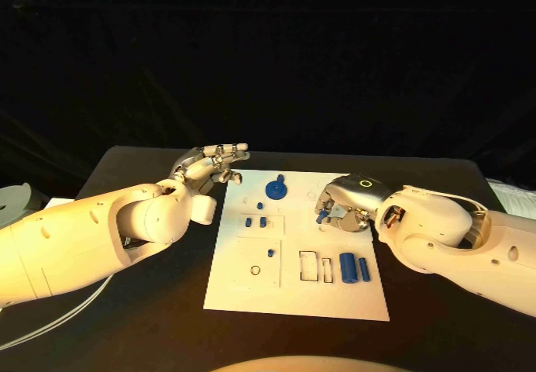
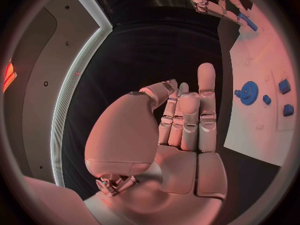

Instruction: Assemble the parts on the task board

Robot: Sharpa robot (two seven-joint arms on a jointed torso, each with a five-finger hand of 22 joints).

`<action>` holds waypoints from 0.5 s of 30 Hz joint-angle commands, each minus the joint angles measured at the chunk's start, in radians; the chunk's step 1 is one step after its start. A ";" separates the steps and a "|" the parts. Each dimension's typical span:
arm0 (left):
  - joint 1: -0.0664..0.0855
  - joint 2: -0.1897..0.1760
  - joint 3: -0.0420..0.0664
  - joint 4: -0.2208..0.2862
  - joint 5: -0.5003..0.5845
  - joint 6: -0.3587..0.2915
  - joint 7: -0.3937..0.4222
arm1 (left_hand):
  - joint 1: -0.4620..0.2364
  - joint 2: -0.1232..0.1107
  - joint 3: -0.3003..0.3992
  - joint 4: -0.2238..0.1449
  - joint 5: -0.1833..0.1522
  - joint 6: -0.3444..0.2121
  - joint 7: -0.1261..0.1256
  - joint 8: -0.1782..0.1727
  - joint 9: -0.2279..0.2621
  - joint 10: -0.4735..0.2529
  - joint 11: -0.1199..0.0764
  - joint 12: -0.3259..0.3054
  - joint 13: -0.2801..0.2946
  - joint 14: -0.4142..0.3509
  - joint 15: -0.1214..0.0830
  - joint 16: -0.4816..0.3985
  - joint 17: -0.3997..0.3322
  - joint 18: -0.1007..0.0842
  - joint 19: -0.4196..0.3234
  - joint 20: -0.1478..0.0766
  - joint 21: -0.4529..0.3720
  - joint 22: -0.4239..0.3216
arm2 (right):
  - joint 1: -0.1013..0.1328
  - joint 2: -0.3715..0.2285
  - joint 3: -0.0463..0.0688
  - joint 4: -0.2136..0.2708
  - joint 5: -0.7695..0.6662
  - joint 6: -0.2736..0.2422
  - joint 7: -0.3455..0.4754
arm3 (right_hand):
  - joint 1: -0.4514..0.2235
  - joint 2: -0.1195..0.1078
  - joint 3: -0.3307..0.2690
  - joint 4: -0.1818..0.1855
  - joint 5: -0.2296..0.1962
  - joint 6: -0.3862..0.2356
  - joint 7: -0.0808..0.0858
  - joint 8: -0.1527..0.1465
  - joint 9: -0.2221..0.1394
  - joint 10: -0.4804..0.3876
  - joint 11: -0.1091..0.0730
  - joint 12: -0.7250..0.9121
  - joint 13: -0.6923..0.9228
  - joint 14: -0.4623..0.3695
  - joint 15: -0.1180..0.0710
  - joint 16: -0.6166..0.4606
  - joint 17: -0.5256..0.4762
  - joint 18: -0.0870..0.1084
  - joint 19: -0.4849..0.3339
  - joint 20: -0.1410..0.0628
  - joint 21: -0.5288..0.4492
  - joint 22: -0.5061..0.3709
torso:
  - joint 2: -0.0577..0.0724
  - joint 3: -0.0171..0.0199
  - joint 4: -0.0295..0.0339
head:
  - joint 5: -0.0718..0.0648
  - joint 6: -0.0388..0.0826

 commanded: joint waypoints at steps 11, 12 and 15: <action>0.000 0.004 0.000 -0.002 0.003 0.023 0.005 | -0.004 0.009 -0.008 0.000 -0.001 -0.005 0.001 0.000 -0.001 -0.007 -0.001 0.007 -0.001 -0.007 0.001 0.000 -0.001 0.010 -0.008 -0.001 -0.002 -0.001 | -0.027 0.079 -0.002 0.088 0.037 -0.043 0.040 | 0.019 0.014 0.015 -0.014 0.007 0.006 0.006 -0.004 0.007 0.013 -0.002 -0.015 -0.002 0.058 -0.005 0.007 0.001 0.007 0.001 -0.006 0.005 0.001 | 0.001 0.0000 0.0001 | 0.012 -0.004; 0.000 0.004 0.000 -0.002 0.003 0.024 0.005 | -0.004 0.009 -0.008 0.000 -0.001 -0.005 0.001 0.000 -0.001 -0.007 -0.001 0.007 -0.001 -0.007 0.001 0.000 -0.001 0.010 -0.008 -0.001 -0.002 -0.001 | -0.033 0.093 -0.003 0.090 0.037 -0.045 0.045 | 0.019 0.014 0.015 -0.014 0.008 0.005 0.006 -0.004 0.007 0.013 -0.002 -0.016 -0.003 0.058 -0.005 0.007 0.002 0.007 0.001 -0.006 0.005 0.001 | 0.001 0.0000 0.0002 | 0.013 -0.004; 0.000 0.006 0.000 -0.002 0.003 0.025 0.004 | -0.004 0.009 -0.008 0.000 -0.001 -0.005 0.001 0.000 -0.001 -0.007 -0.001 0.007 -0.001 -0.007 0.001 0.000 -0.001 0.010 -0.008 -0.001 -0.002 -0.001 | -0.050 0.135 -0.011 0.086 0.035 -0.047 0.060 | 0.019 0.013 0.018 -0.017 0.008 0.004 0.008 -0.006 0.007 0.012 -0.001 -0.018 -0.003 0.058 -0.004 0.007 0.001 0.007 0.001 -0.006 0.005 0.000 | 0.002 -0.0001 0.0013 | 0.016 -0.006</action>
